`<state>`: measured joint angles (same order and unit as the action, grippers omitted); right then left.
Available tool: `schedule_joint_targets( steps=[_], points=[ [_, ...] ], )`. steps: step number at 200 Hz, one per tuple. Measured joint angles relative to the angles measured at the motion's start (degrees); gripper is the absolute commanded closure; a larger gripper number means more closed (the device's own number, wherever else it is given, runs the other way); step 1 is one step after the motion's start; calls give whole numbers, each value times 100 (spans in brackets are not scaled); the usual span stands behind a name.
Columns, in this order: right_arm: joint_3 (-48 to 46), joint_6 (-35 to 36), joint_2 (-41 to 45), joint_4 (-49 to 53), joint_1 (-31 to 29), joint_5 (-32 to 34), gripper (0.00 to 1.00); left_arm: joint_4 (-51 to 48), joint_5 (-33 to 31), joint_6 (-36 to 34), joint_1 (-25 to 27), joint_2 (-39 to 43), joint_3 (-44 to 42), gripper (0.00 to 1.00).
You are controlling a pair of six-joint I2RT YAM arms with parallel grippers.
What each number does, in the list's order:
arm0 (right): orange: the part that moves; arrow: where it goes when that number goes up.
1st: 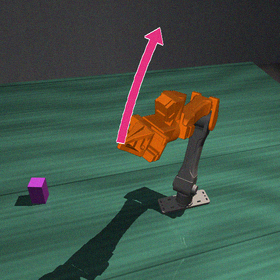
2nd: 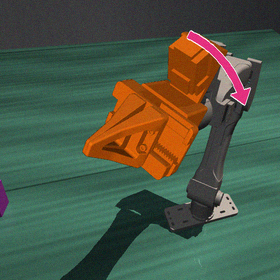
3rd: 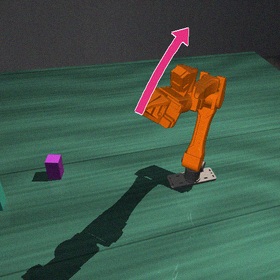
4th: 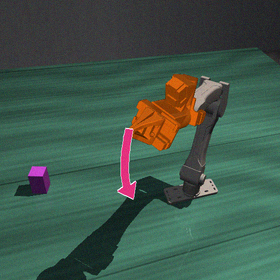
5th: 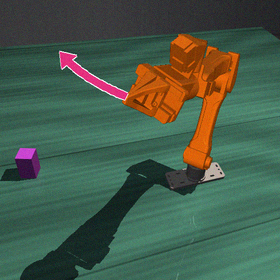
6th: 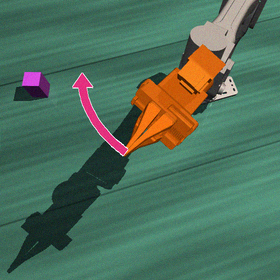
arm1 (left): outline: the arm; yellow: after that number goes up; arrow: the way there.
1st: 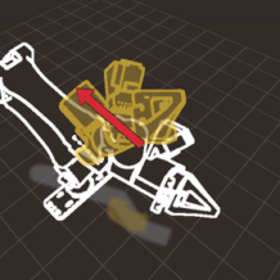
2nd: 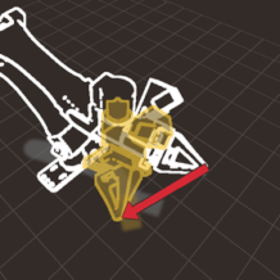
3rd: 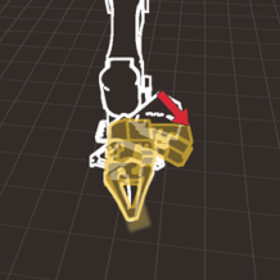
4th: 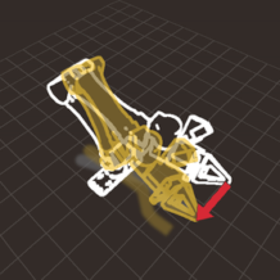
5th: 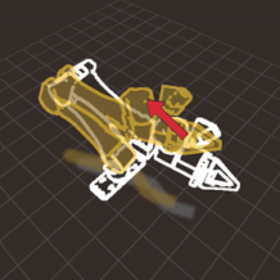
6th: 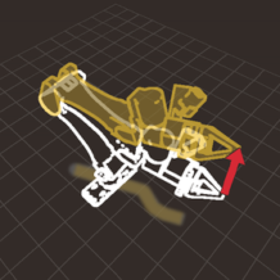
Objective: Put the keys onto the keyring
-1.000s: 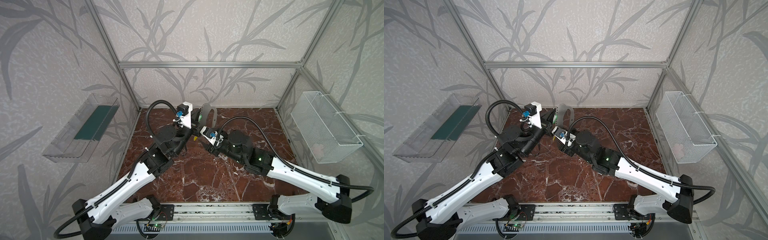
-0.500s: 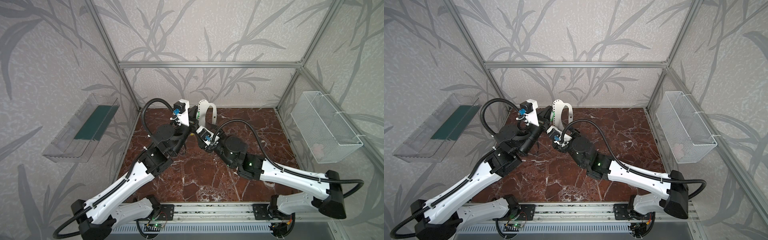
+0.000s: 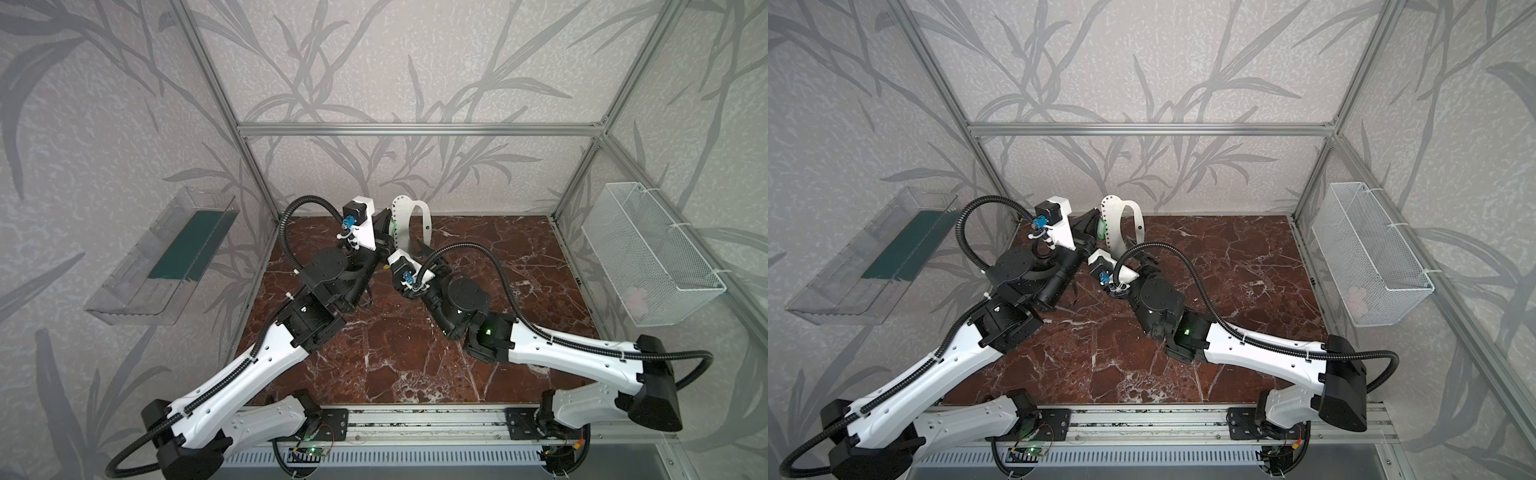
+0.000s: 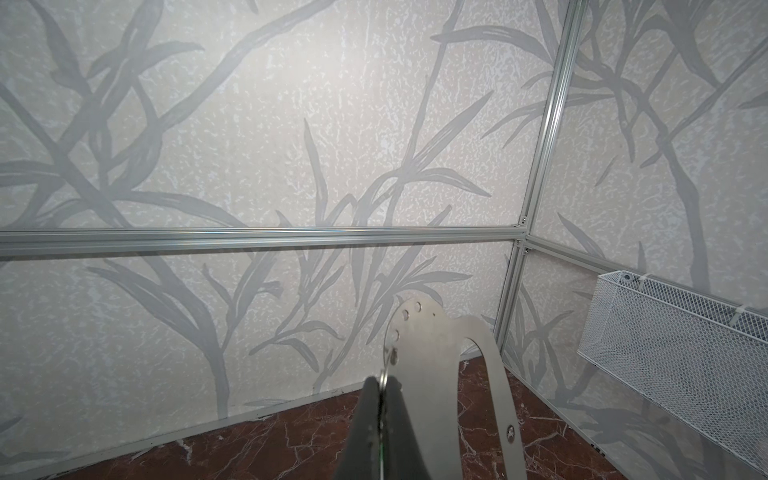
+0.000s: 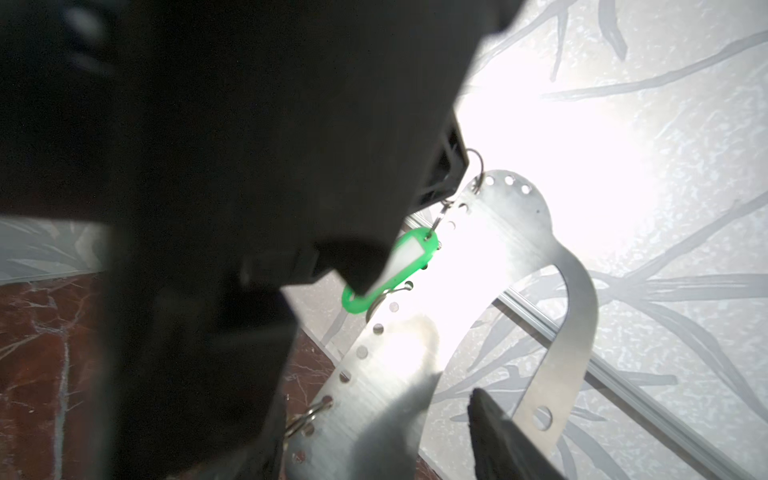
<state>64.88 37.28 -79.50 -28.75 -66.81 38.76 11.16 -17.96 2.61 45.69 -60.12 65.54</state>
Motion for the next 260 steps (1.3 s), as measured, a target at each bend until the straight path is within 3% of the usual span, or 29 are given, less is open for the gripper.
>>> schedule_joint_targets(
  steps=[60,124,223,260],
  points=[
    [0,168,129,125,35,192,37,-52,9,-4,0,0,0,100],
    [205,-713,686,1742,763,-39,40,-236,352,-55,138,9,7,100],
    [848,-1567,1156,4004,1432,-1982,45,-809,721,-223,155,9,457,100],
    [870,-1928,1464,4437,1912,-3121,50,-1016,1038,-302,157,20,501,100]
  ],
)
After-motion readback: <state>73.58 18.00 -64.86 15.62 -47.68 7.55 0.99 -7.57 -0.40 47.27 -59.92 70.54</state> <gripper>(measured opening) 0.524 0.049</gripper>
